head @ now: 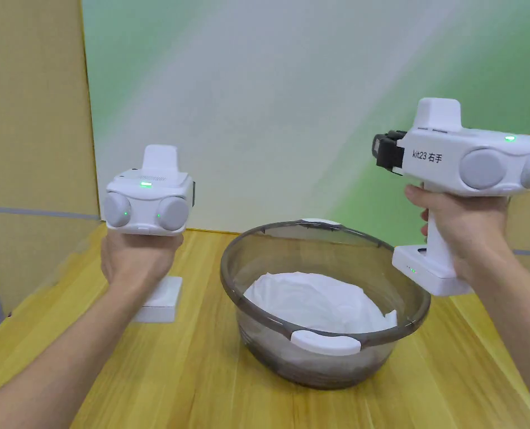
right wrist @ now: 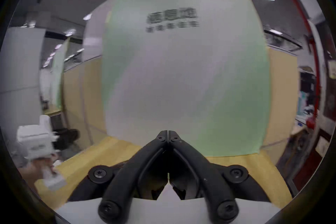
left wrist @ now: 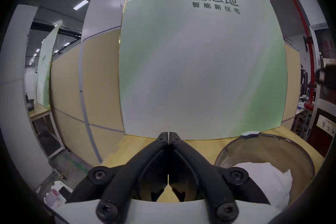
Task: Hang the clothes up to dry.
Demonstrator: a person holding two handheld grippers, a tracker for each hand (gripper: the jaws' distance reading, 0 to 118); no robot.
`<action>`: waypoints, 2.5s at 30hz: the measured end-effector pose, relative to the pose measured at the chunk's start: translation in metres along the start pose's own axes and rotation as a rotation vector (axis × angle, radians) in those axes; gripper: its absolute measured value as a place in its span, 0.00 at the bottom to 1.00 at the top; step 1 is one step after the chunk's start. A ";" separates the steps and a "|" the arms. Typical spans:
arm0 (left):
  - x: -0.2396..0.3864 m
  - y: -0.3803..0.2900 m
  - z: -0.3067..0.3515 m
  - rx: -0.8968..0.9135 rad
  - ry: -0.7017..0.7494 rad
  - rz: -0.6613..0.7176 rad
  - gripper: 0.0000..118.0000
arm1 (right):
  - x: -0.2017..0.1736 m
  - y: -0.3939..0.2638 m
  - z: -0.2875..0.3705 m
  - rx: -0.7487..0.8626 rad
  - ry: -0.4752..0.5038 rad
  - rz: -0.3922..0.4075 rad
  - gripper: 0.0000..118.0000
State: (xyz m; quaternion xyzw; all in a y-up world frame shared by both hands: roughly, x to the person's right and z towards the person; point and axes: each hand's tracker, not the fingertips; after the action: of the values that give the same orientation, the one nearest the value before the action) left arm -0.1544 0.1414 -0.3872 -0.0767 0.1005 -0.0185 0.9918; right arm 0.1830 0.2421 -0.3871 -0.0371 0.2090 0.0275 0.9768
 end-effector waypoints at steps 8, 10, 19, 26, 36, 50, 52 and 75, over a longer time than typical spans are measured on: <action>-0.061 -0.031 0.030 -0.042 0.090 0.028 0.00 | -0.180 -0.062 -0.055 -0.430 0.449 0.053 0.00; -0.076 -0.041 0.037 -0.053 0.093 0.050 0.00 | -0.204 -0.101 -0.090 -0.579 0.486 0.002 0.00; -0.074 -0.078 0.044 -0.086 0.095 0.056 0.00 | -0.233 -0.174 -0.150 -0.719 0.247 0.124 0.00; -0.041 -0.092 0.026 -0.100 0.041 0.030 0.00 | -0.209 -0.191 -0.130 -0.721 0.189 0.123 0.00; 0.050 -0.095 0.004 -0.110 -0.112 0.014 0.00 | -0.123 -0.191 -0.119 -0.606 -0.043 0.066 0.00; 0.134 -0.114 -0.022 -0.147 -0.217 -0.022 0.00 | 0.118 -0.208 -0.087 -0.571 -0.350 -0.049 0.00; 0.134 -0.118 -0.025 -0.149 -0.209 -0.025 0.00 | 0.139 -0.209 -0.086 -0.548 -0.348 -0.120 0.00; 0.039 -0.048 0.028 0.049 -0.024 0.050 0.00 | 0.024 -0.112 -0.031 0.039 -0.203 -0.004 0.00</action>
State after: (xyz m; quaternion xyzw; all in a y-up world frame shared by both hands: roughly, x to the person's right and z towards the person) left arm -0.1120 0.0958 -0.3599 -0.0499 0.0900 0.0046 0.9947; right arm 0.2004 0.1291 -0.4183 -0.0153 0.1094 0.0252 0.9936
